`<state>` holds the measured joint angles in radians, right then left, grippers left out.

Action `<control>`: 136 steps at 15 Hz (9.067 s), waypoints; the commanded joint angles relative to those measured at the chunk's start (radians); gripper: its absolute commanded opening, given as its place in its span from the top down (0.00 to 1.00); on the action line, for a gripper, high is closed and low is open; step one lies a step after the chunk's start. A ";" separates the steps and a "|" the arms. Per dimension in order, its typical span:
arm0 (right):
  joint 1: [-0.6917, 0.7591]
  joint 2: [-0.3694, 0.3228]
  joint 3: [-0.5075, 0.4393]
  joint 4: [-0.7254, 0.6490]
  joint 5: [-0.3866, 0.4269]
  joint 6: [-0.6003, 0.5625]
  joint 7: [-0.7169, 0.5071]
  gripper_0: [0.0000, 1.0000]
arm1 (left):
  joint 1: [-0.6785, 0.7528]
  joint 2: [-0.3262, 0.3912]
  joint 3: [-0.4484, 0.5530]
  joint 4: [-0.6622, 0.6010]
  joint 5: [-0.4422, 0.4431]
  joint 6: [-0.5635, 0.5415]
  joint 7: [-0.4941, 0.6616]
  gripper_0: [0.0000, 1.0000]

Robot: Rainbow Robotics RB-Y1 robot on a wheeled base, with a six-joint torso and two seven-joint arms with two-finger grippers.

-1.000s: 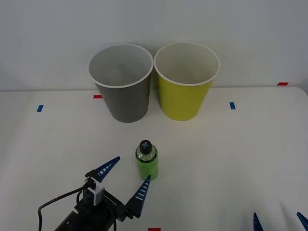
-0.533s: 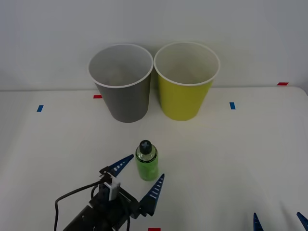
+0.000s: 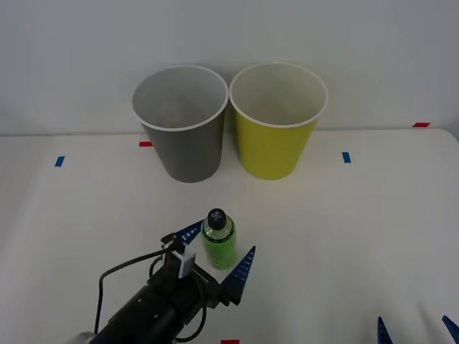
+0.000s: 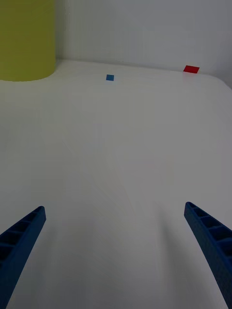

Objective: Put cans in the gray bin and PET bottles in the light green bin.

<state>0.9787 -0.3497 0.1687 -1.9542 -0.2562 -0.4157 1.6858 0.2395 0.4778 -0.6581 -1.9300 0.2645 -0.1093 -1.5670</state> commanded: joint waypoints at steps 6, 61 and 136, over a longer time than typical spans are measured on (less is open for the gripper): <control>0.000 0.000 0.000 0.000 0.000 0.000 0.000 0.00 | -0.040 -0.025 0.011 0.003 -0.004 0.062 -0.002 0.02; 0.000 0.000 0.000 0.000 0.000 0.000 0.000 0.00 | -1.155 -0.495 0.491 0.398 0.130 0.869 -0.099 1.00; 0.000 0.000 0.000 0.000 0.000 0.000 0.000 0.00 | 0.696 -0.165 0.385 -0.107 -0.307 -0.142 0.160 0.00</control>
<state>0.9787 -0.3497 0.1687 -1.9543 -0.2562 -0.4157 1.6858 0.9181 0.3147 -0.2708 -2.0391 -0.0367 -0.2510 -1.4045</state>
